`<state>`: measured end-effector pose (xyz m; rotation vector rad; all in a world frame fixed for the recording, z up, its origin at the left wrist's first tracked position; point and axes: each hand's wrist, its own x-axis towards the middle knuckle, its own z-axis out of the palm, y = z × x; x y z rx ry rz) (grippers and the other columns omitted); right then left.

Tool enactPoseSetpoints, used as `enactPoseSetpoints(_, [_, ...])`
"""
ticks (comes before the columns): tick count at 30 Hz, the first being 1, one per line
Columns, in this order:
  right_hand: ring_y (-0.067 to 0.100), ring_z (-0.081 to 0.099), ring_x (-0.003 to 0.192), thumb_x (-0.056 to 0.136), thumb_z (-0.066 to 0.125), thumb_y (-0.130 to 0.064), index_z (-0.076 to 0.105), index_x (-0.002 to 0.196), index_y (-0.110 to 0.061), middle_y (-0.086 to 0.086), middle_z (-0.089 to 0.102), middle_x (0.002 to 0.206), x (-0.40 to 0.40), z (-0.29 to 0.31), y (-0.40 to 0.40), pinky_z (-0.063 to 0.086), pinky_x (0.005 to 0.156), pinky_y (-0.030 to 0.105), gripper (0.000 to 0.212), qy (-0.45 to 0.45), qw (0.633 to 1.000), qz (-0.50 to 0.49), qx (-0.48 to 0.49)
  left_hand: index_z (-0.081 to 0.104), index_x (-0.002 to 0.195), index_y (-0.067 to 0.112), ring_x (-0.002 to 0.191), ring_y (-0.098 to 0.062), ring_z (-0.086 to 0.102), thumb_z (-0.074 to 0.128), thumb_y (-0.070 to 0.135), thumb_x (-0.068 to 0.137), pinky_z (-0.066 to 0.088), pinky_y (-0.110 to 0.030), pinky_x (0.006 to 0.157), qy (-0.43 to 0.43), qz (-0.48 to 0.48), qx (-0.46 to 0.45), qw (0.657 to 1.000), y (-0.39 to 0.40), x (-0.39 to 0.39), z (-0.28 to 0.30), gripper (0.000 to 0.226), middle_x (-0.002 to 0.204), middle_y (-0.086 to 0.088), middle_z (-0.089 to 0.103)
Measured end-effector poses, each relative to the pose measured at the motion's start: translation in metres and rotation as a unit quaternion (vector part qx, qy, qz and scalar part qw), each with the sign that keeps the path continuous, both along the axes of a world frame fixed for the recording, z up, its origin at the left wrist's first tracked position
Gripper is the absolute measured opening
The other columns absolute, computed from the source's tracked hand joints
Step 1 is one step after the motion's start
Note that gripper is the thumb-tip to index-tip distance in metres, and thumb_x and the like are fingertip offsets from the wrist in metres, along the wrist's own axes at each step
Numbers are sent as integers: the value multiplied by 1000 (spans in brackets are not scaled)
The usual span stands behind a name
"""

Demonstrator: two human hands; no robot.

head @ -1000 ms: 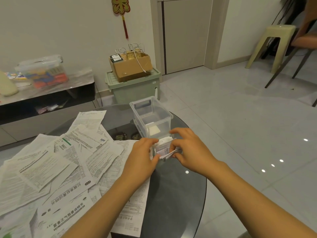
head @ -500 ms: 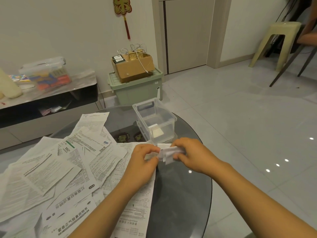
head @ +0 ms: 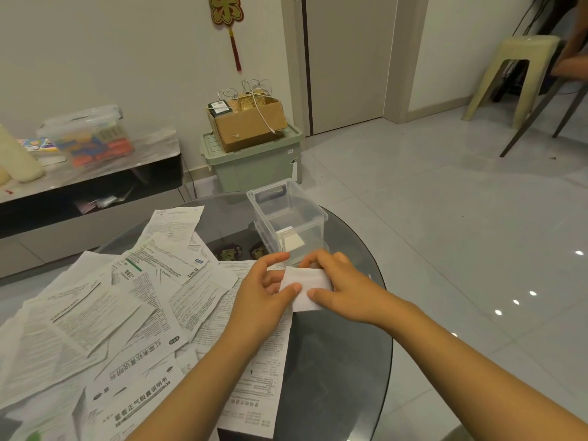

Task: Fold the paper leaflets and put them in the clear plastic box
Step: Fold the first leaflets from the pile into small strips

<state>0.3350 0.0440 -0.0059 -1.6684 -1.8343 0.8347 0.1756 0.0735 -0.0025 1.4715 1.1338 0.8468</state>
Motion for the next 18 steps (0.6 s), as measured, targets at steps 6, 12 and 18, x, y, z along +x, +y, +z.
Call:
enactPoseSetpoints(6, [7, 23, 120, 82, 65, -48, 57, 125, -36, -13, 38, 134, 1, -2, -2, 20, 102, 26, 46, -157, 972, 48, 166, 67, 107, 17, 83, -11, 66, 63, -2, 84, 55, -25, 72, -33, 98, -113, 988, 5, 2, -1, 31, 96, -3, 67])
enactPoseSetpoints(12, [17, 55, 79, 80, 61, -20, 73, 93, -22, -7, 67, 81, 2, 0, -2, 48, 71, 31, 17, -214, 943, 33, 253, 65, 102, -5, 90, -25, 67, 53, -1, 89, 59, -29, 70, -131, 64, -260, 954, 7, 5, 11, 18, 103, -21, 66])
enactPoseSetpoints(18, [12, 42, 101, 94, 48, -21, 53, 125, -26, -8, 58, 112, 17, 1, -4, 44, 84, 31, 31, -197, 973, 7, 118, 61, 122, 28, 104, -4, 55, 52, 13, 92, 46, -28, 97, 141, -54, 53, 987, 1, 6, 4, 35, 116, 14, 60])
